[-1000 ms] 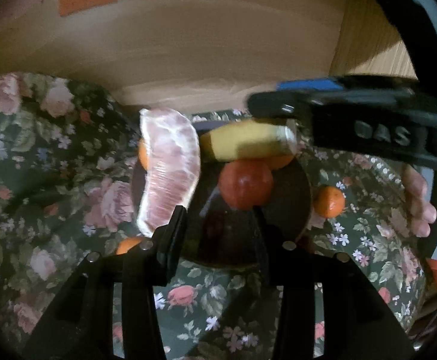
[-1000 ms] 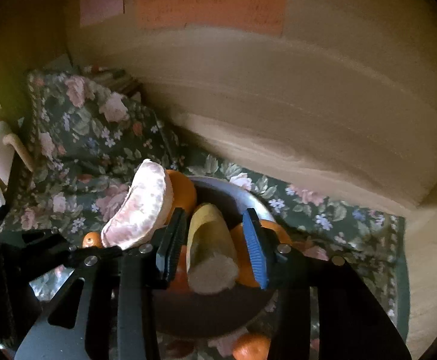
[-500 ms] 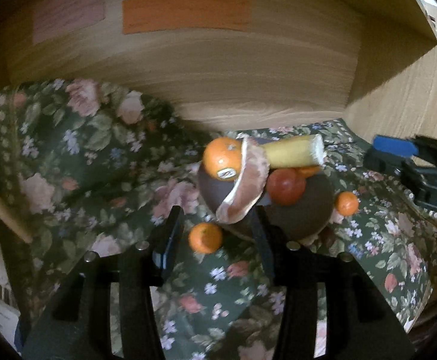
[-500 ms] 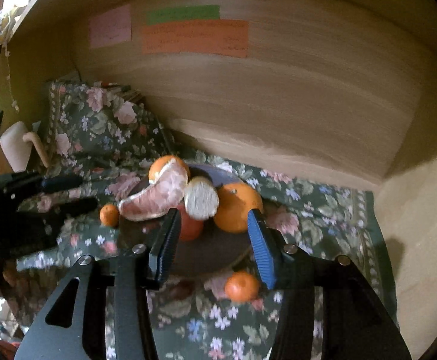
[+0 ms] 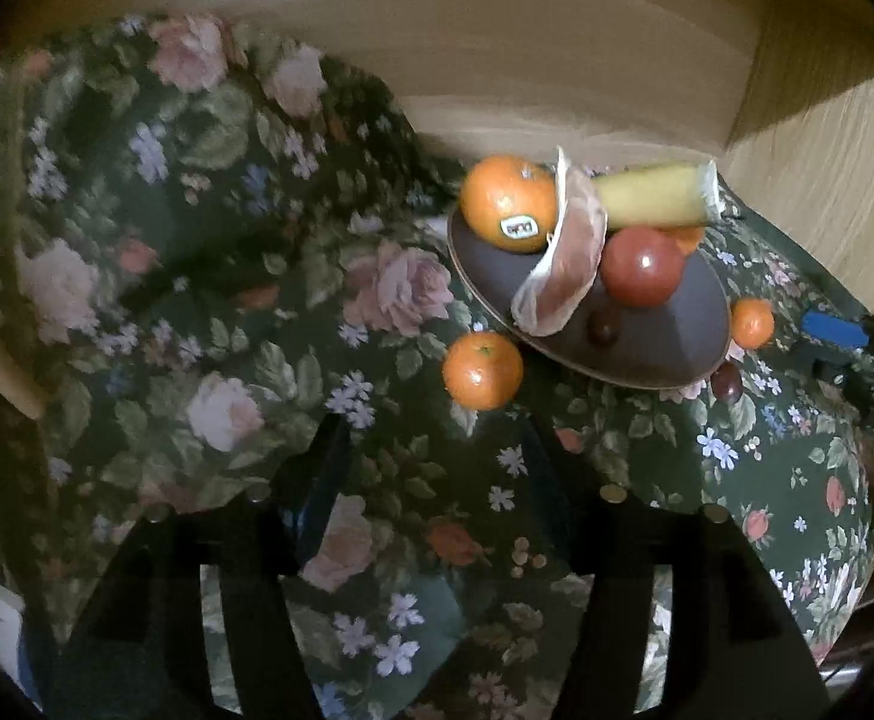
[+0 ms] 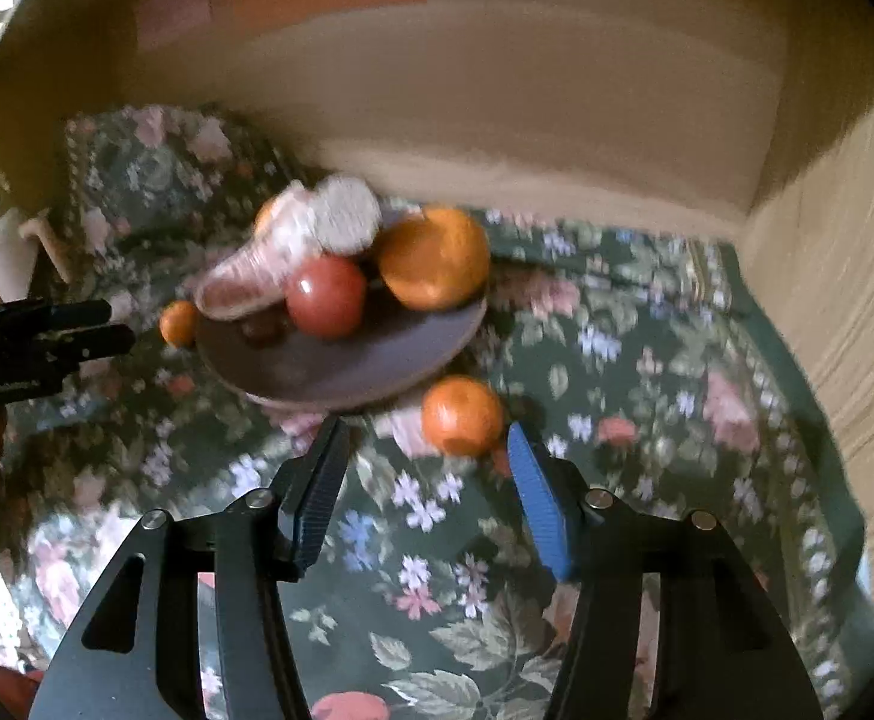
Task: Organize fruits
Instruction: 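Grasp the small tangerine beside the plate with the right tool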
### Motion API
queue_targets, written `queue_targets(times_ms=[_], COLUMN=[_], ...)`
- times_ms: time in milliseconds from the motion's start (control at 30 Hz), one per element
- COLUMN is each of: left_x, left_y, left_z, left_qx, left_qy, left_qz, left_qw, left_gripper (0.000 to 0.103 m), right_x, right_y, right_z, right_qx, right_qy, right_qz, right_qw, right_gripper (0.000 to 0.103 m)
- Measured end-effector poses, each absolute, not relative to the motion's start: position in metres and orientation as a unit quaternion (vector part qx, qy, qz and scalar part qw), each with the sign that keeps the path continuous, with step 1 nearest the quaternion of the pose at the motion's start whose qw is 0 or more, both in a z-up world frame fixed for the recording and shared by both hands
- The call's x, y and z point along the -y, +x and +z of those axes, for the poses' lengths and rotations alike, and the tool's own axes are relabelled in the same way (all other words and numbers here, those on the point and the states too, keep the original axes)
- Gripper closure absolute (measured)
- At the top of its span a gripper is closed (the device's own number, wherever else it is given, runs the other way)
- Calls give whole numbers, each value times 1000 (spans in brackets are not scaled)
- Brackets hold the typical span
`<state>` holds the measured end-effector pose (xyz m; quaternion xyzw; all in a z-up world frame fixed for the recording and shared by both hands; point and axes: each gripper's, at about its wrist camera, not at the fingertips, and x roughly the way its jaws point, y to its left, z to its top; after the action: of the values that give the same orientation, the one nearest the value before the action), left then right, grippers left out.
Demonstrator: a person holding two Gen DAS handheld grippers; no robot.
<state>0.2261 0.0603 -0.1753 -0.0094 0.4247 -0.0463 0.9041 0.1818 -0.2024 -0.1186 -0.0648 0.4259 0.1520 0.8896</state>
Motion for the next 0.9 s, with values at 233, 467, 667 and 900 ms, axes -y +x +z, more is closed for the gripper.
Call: queue_targets(times_ms=[233, 467, 667, 900], left_x=[-49, -48, -49, -48], left_y=[248, 264, 266, 253], left_z=[-180, -187, -189, -178], left_qx=[-428, -438, -436, -422], left_qy=[-5, -9, -13, -15], left_qz=[-69, -87, -89, -87], left_qw=[901, 895, 895, 902], left_gripper=[46, 60, 69, 69], right_x=[205, 203, 207, 208], right_y=[201, 214, 217, 210], right_z=[-134, -142, -144, -132], right_qx=[-450, -463, -463, -447], right_qy=[-53, -53, -44, -41], right_qz=[150, 151, 148, 149], right_qw=[879, 872, 873, 881], right_gripper=[51, 57, 68, 68])
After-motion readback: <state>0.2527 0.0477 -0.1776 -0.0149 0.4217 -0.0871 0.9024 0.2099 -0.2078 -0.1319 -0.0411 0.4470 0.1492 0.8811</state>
